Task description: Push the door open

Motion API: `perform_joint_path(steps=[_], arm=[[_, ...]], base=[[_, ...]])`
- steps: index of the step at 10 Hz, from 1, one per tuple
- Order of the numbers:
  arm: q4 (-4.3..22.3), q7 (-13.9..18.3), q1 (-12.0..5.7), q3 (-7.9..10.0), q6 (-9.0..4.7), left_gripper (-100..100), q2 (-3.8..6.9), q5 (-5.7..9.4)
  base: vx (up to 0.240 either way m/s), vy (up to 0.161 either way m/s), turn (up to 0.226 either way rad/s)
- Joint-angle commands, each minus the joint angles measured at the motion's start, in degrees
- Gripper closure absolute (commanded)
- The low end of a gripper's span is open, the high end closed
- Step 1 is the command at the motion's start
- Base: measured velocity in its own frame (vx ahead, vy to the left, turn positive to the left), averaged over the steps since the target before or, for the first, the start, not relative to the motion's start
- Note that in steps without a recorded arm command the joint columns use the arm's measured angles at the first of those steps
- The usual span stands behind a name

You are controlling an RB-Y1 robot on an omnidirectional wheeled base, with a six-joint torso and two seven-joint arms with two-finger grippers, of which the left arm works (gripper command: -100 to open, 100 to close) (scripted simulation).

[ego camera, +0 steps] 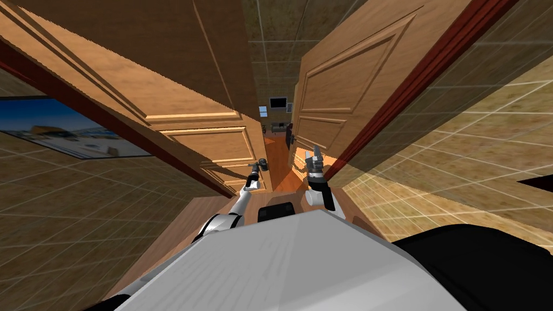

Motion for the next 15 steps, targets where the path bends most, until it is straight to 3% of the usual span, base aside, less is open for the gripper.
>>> perform_joint_path(steps=[1,8,11,15], arm=[[-0.11,-0.51,-0.67,1.23,-0.45,100,1.05,0.30],[0.26,-1.99,-0.79,5.73,-0.58,100,3.67,1.88],[0.35,-2.35,-0.82,6.84,-0.61,100,4.03,2.27],[0.60,-3.31,-0.90,9.78,-0.69,100,4.60,3.30]], base=[[0.176,-0.087,0.041],[0.188,-0.102,0.062],[0.150,-0.098,0.058],[0.153,-0.112,0.076]])
